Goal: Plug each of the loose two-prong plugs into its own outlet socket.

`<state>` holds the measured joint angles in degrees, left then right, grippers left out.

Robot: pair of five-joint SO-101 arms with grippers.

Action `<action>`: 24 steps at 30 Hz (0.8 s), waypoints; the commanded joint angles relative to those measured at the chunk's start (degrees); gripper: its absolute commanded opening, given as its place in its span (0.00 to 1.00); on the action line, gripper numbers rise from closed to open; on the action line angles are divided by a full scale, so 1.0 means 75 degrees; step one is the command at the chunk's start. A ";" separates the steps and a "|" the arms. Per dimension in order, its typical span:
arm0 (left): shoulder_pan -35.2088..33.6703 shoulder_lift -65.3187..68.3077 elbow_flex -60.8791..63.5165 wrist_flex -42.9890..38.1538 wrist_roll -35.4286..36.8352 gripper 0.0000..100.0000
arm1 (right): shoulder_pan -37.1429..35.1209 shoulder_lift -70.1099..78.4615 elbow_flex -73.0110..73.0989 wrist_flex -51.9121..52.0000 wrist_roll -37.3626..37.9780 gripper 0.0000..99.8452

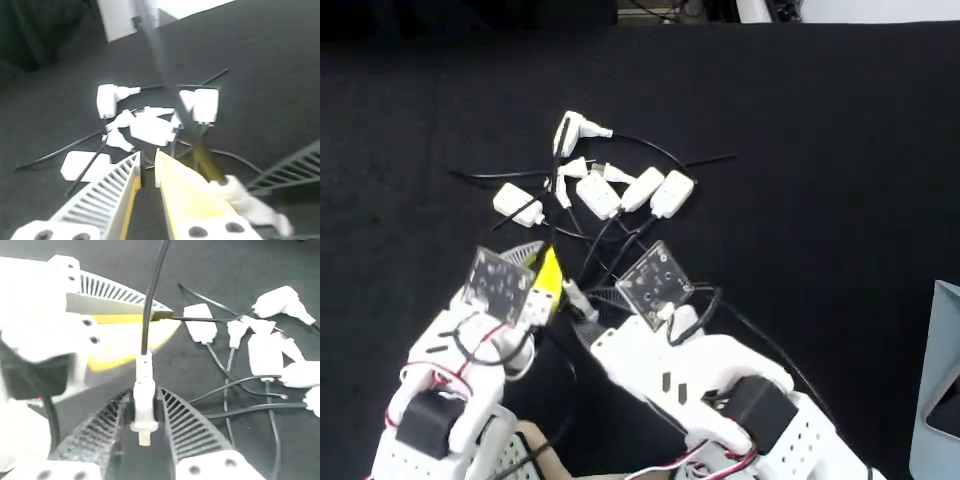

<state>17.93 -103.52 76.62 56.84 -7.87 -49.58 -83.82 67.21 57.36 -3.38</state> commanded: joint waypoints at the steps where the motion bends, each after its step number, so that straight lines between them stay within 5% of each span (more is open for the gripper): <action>1: 0.0604 -0.0094 -0.0381 0.0680 -0.0434 0.07 | -0.0164 -0.0018 -0.0041 -0.0176 0.0070 0.01; 24: 0.1647 -0.0094 -0.0979 0.0973 -0.1219 0.07 | -0.0164 -0.0006 0.0229 -0.0176 0.0059 0.01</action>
<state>25.67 -103.78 74.07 63.96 -14.55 -49.93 -84.00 69.23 57.45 -3.38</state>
